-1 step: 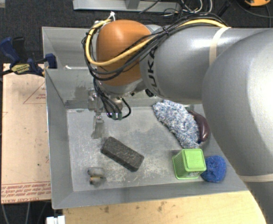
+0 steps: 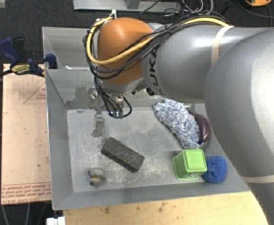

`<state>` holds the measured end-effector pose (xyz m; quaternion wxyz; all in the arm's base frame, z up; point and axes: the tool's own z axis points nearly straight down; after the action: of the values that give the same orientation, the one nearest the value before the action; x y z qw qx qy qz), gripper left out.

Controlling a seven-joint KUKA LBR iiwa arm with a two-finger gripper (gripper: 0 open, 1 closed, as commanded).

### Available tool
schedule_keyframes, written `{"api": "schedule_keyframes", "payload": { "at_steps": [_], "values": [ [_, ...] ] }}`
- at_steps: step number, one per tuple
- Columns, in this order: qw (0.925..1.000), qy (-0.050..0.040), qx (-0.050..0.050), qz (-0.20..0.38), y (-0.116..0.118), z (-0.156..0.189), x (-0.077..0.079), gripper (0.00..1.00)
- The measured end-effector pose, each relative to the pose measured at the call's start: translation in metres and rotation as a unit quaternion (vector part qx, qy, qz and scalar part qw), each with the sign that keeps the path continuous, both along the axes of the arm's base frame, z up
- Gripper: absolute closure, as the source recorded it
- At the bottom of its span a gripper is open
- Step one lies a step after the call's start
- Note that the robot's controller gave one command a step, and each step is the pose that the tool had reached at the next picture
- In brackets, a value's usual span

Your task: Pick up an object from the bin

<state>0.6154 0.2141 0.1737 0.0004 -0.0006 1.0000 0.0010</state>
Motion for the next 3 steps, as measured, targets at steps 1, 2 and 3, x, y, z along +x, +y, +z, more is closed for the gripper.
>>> {"api": "schedule_keyframes", "payload": {
  "at_steps": [1,2,3],
  "values": [
    [0.9999,-0.0030,0.001,-0.012,-0.034,-0.045,-0.024,0.00],
    [0.9968,0.0004,0.000,-0.080,-0.083,-0.090,-0.027,0.00],
    [0.9974,0.0004,0.000,-0.071,-0.100,-0.102,-0.029,0.00]
  ]
}}
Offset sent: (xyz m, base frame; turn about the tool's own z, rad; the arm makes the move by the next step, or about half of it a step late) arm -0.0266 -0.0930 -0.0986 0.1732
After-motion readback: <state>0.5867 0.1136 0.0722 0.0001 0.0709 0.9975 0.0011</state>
